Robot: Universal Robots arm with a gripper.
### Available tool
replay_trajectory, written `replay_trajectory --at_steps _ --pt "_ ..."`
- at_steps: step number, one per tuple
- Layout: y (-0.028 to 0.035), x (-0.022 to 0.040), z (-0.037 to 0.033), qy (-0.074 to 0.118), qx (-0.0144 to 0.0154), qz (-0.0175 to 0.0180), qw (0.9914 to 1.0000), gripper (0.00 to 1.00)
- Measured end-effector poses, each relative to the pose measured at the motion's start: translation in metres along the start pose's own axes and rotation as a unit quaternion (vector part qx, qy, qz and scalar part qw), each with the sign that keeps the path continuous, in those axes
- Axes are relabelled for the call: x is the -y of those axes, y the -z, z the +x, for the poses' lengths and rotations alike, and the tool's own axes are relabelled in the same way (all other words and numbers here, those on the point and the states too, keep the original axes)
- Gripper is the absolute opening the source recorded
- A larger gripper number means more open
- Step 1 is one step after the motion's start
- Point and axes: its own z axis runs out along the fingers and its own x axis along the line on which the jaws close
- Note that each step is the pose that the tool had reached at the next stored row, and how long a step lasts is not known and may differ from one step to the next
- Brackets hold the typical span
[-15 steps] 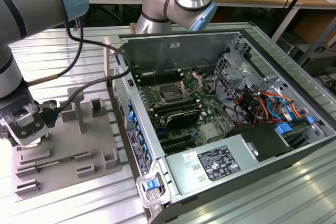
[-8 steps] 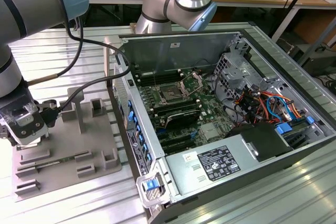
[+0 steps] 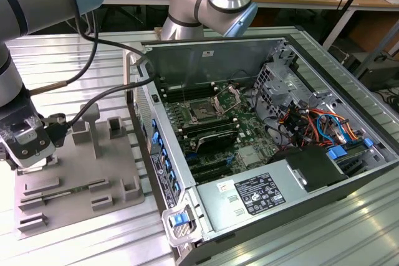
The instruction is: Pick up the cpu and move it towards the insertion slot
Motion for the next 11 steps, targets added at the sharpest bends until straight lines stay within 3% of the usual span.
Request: replay_trajectory --at_steps 11 --pt "0.0029 -0.0001 0.0 0.0 0.0 -0.0001 1.0 0.55"
